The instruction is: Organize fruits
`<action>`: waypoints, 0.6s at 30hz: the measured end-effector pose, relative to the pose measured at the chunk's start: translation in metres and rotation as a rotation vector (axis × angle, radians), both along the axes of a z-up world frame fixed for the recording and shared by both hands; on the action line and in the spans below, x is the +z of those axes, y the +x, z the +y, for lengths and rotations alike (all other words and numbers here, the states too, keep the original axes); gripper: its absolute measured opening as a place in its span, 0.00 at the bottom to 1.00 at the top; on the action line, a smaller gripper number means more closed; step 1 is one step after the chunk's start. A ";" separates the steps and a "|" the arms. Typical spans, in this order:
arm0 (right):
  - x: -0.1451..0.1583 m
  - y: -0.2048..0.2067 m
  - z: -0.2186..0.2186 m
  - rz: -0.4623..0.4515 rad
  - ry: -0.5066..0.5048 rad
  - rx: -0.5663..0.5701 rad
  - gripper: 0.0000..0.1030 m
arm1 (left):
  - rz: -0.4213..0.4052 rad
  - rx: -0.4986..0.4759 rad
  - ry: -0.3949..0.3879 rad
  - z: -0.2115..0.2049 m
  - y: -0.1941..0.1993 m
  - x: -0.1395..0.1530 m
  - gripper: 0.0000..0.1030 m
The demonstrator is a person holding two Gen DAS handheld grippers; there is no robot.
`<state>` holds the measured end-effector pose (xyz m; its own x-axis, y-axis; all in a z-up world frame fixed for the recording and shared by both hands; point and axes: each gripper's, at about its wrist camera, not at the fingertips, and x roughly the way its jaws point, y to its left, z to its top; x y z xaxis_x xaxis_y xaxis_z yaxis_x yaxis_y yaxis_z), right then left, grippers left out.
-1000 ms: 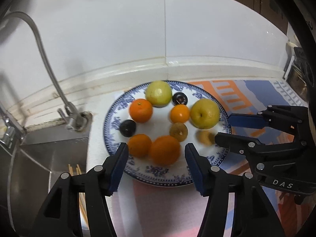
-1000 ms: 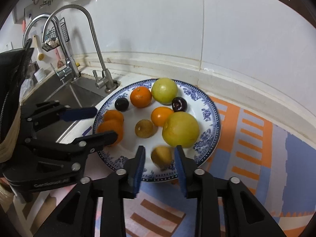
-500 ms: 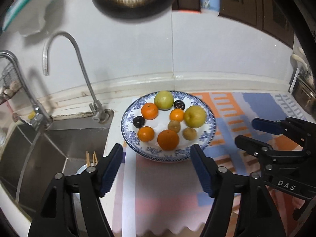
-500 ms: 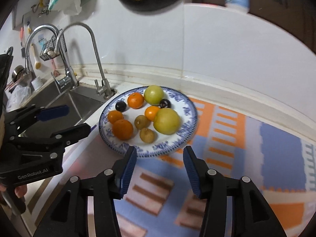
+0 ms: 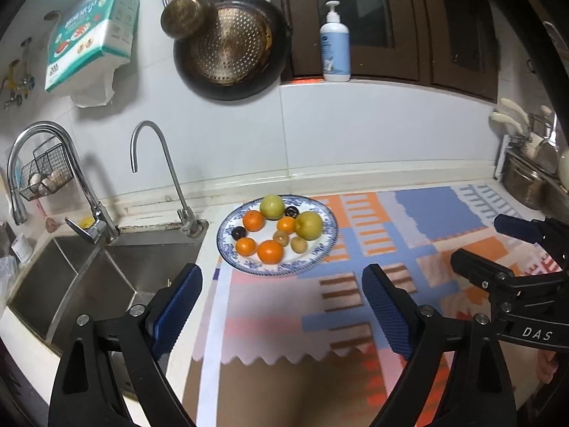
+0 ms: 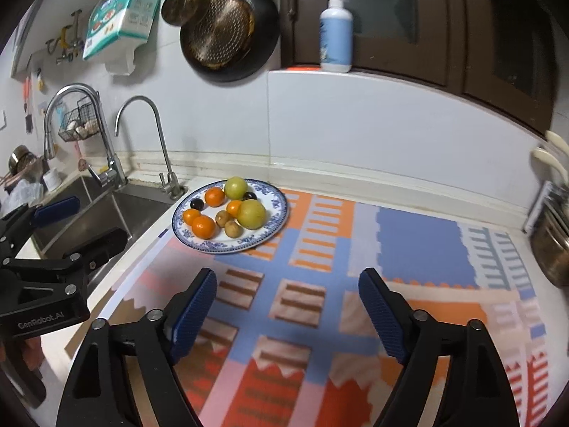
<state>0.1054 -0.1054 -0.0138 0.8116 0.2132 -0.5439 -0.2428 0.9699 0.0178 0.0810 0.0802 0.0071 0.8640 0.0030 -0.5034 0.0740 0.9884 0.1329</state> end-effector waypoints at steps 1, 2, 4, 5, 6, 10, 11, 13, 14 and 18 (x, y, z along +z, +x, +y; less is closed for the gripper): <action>0.003 -0.008 -0.004 -0.008 -0.001 -0.010 0.82 | -0.003 -0.001 0.000 -0.002 -0.005 0.001 0.91; 0.004 -0.014 -0.006 -0.014 -0.001 -0.015 0.83 | -0.006 -0.005 -0.003 -0.004 -0.011 0.002 0.92; 0.008 -0.030 -0.013 -0.030 -0.004 -0.025 0.84 | -0.011 -0.015 -0.010 -0.008 -0.024 0.003 0.95; 0.010 -0.037 -0.015 -0.036 -0.006 -0.031 0.85 | -0.012 -0.020 -0.013 -0.009 -0.030 0.004 0.95; 0.012 -0.042 -0.017 -0.041 -0.006 -0.036 0.85 | -0.015 -0.023 -0.014 -0.011 -0.036 0.004 0.96; 0.018 -0.065 -0.025 -0.054 0.007 -0.062 0.86 | -0.026 -0.034 -0.016 -0.017 -0.056 0.007 0.96; 0.019 -0.071 -0.027 -0.055 0.008 -0.068 0.86 | -0.031 -0.040 -0.012 -0.018 -0.061 0.008 0.97; 0.020 -0.082 -0.031 -0.059 0.014 -0.083 0.86 | -0.043 -0.048 0.001 -0.022 -0.070 0.011 0.97; 0.020 -0.086 -0.033 -0.059 0.017 -0.085 0.86 | -0.053 -0.053 0.009 -0.024 -0.076 0.013 0.97; 0.021 -0.105 -0.040 -0.054 0.034 -0.099 0.86 | -0.078 -0.067 0.014 -0.029 -0.091 0.019 0.99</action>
<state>0.0008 -0.1456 0.0070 0.8578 0.1479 -0.4922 -0.1470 0.9883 0.0408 -0.0102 0.0509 0.0262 0.8992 -0.0498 -0.4348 0.1292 0.9794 0.1550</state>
